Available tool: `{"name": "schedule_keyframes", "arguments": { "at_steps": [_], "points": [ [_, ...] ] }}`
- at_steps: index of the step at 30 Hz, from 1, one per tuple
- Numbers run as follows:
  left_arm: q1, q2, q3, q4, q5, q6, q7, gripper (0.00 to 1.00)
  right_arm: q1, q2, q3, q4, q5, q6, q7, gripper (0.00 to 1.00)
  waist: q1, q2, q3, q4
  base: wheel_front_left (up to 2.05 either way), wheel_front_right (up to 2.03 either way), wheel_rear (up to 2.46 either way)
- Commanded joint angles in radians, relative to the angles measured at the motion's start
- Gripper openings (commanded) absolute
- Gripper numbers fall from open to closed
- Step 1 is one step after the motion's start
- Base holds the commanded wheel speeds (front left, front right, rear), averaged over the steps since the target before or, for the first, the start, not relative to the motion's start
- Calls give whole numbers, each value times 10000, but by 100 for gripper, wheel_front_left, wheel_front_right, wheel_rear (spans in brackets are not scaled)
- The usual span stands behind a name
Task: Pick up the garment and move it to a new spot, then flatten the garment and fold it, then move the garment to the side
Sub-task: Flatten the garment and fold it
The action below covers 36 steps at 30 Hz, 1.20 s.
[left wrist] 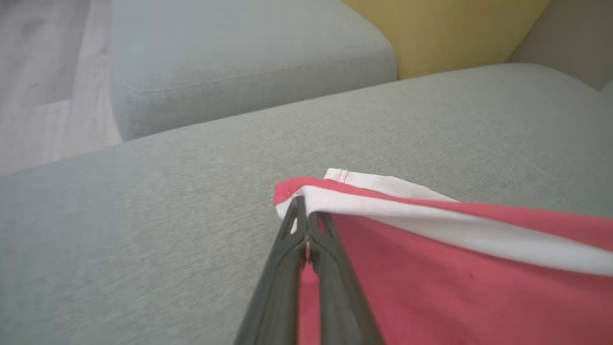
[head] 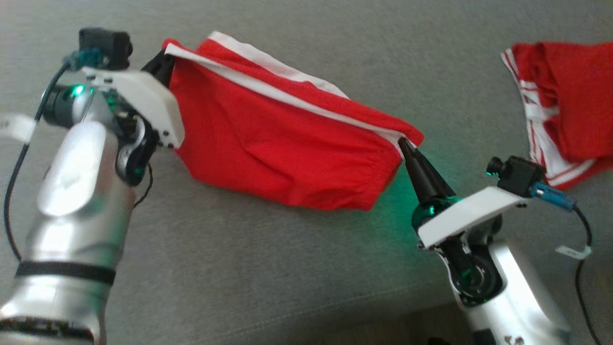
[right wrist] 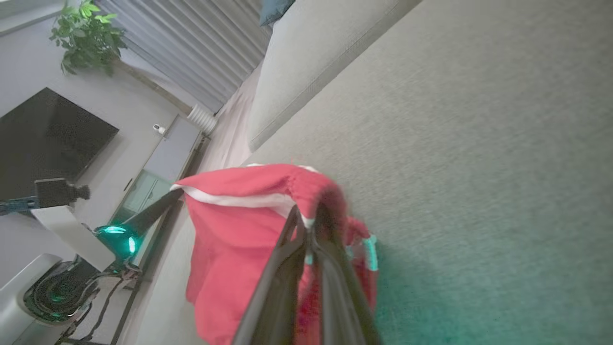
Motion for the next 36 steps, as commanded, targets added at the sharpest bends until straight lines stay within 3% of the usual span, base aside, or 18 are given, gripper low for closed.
{"name": "schedule_keyframes", "arguments": {
  "at_steps": [1,8,9,10,11,12,17,20,24,30,31,36],
  "points": [
    [-716,212,211,172,10,-45,16,0,-347,107,267,-156,141,67,-205,0,-1,0,604,-641,0,0,0],
    [-2106,-103,-186,2627,19,-214,-592,0,-1053,128,1061,503,876,67,-860,0,-1,0,958,-1114,0,0,0],
    [-2235,-154,-227,2890,-3,-230,-728,0,-1122,128,1156,585,911,67,-932,26,-1,0,982,-1145,0,0,0],
    [-2350,-216,-237,3119,-51,-243,-909,18,-1209,124,1256,690,721,67,-1013,82,-1,0,1001,-1161,0,0,0],
    [-2435,-302,-201,3338,-149,-253,-1097,94,-1269,120,1329,757,588,67,-1115,100,-1,0,1012,-1161,0,0,0],
    [-2503,-377,-206,3534,-213,-264,-1285,100,-1291,120,1365,791,567,67,-1208,100,-1,0,1016,-1154,0,0,0],
    [-2498,-642,-249,4204,-370,-265,-2478,100,-1177,-428,1402,742,-465,67,-1866,100,-1,0,864,-917,0,0,0],
    [-2243,-732,-163,4258,-354,87,-3467,100,-850,-812,1088,487,-1384,67,-2224,100,-1,0,673,-685,0,0,0],
    [-1577,-812,40,3620,-316,609,-3952,100,-223,-1085,108,-179,-2697,67,-2416,100,-1,0,378,-259,0,0,0],
    [465,-668,673,188,214,1625,-3991,100,577,-1033,-1567,-1710,-4686,67,-2341,100,-1,0,-136,396,0,0,0],
    [1357,-623,896,-989,401,1934,-3992,100,818,-933,-1946,-2161,-5153,67,-2174,100,-1,0,-338,598,0,0,0],
    [3510,-593,1229,-3280,717,2505,-3993,100,1417,-756,-2453,-2929,-5774,67,-1667,100,-1,0,-854,1014,0,0,0]
  ]
}}
